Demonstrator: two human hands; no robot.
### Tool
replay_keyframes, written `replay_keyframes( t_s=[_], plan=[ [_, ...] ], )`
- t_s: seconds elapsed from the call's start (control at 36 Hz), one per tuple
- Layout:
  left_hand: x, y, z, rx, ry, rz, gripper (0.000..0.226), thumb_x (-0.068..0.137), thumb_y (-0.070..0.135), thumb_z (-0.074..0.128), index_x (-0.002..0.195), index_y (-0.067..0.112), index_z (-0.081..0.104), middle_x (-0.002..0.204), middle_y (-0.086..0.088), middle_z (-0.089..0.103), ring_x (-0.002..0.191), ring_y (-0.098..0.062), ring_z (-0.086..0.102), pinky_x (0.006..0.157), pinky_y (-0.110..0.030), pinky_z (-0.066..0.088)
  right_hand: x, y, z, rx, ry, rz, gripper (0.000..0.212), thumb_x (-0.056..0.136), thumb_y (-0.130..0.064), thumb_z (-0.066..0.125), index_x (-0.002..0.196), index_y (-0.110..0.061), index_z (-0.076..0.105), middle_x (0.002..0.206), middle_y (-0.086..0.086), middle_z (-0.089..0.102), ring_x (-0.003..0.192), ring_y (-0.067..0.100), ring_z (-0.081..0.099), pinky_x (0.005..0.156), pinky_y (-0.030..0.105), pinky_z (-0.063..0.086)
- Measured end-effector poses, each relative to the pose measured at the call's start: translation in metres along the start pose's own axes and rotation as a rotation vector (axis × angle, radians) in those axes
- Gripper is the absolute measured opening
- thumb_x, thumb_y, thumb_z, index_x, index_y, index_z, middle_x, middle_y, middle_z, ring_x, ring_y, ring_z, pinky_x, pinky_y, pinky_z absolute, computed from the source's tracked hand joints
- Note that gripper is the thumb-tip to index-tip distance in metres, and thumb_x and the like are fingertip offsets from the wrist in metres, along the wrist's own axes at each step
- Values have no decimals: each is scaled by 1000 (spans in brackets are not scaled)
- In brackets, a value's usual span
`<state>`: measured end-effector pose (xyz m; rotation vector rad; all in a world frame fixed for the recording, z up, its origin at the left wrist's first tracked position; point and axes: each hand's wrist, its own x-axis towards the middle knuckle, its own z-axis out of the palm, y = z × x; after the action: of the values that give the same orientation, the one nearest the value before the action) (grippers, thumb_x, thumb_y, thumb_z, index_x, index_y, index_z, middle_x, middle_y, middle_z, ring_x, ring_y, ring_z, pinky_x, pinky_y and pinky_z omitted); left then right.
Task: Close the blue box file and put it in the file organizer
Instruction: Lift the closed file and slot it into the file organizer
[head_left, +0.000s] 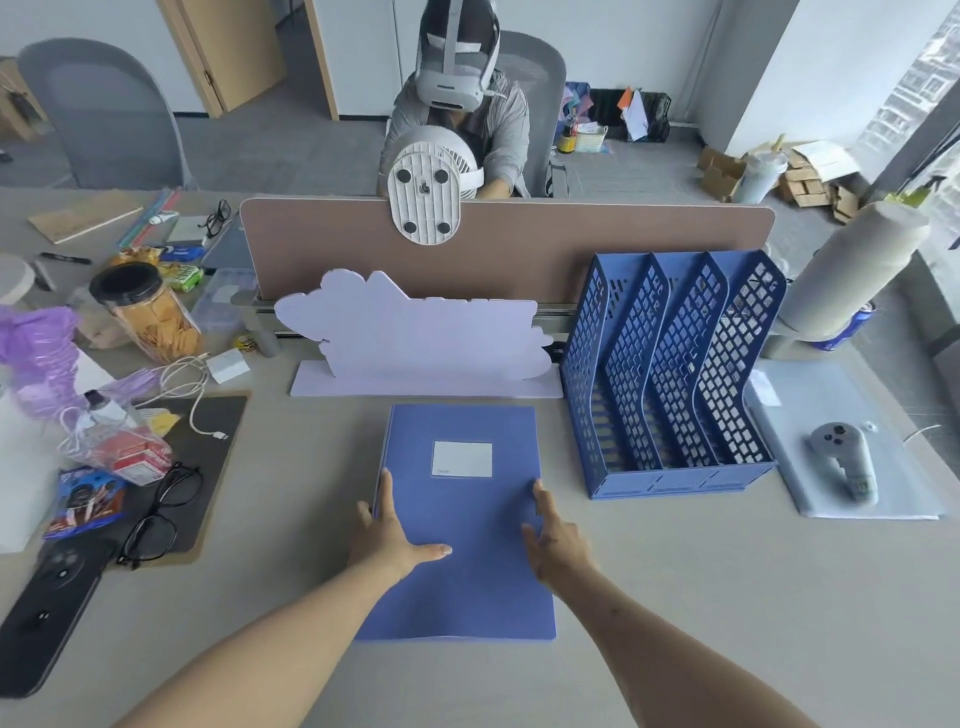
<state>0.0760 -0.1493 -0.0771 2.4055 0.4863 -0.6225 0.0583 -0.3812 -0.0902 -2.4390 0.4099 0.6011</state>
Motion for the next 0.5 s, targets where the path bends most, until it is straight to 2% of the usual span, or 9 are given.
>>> replay_keyframes(
  t_s=[0.11,0.14,0.17,0.22,0.28,0.33,0.39,0.44,0.5],
  plan=[
    [-1,3,-3,-18,-16,19,146,53,60,86,149,44,-24,153,-14,21,125,-29,50,80,-32,52,-5,-3,-3,45,-3,-8,64,98,-43,39,151,-46,4,126,15,62,111,40,59,92,46,50],
    [0,3,-3,-31,-21,21,145,55,60,86,149,43,-24,157,-14,19,131,-30,45,82,-31,49,-7,-3,-3,121,-2,-11,67,98,-42,41,152,-45,2,139,14,55,124,39,52,102,48,45],
    [-1,2,-4,-43,-18,25,145,55,60,86,149,44,-24,161,-14,15,138,-31,40,86,-32,48,-7,-4,-2,206,3,9,70,98,-41,43,153,-43,-1,153,12,40,140,38,37,113,50,34],
    [-2,1,-4,-71,-1,25,147,50,64,85,147,48,-24,164,-12,10,144,-35,33,98,-40,48,-5,-5,3,319,2,105,78,96,-46,47,155,-36,-3,165,7,14,151,34,10,122,49,11],
    [-4,-3,-3,-99,11,31,147,47,64,86,147,50,-22,165,-10,9,144,-36,32,101,-44,48,0,-6,11,398,-38,136,84,87,-57,51,154,-35,6,163,4,19,150,29,18,122,49,11],
    [-7,-7,-3,-155,10,54,145,52,56,89,150,45,-18,163,-11,12,143,-31,34,97,-39,47,15,5,23,503,-83,130,88,70,-68,52,148,-42,18,155,-4,37,142,22,35,119,51,24],
    [-9,-13,-4,-216,4,87,144,54,48,91,152,43,-15,161,-10,14,143,-27,33,99,-39,43,33,20,36,546,-100,119,83,64,-71,54,139,-47,28,143,-10,50,133,20,46,115,50,31],
    [-12,-17,-5,-271,-5,107,144,55,43,93,152,44,-14,162,-9,13,144,-26,31,97,-37,41,13,5,20,580,-100,89,68,66,-66,60,128,-49,36,129,-15,60,122,21,55,113,48,35],
    [-17,-18,-7,-304,-11,126,143,56,40,93,150,48,-14,161,-11,12,145,-27,30,92,-34,39,-1,-5,9,651,-102,38,54,78,-49,66,125,-43,40,125,-9,64,114,18,60,105,41,45]
  ],
)
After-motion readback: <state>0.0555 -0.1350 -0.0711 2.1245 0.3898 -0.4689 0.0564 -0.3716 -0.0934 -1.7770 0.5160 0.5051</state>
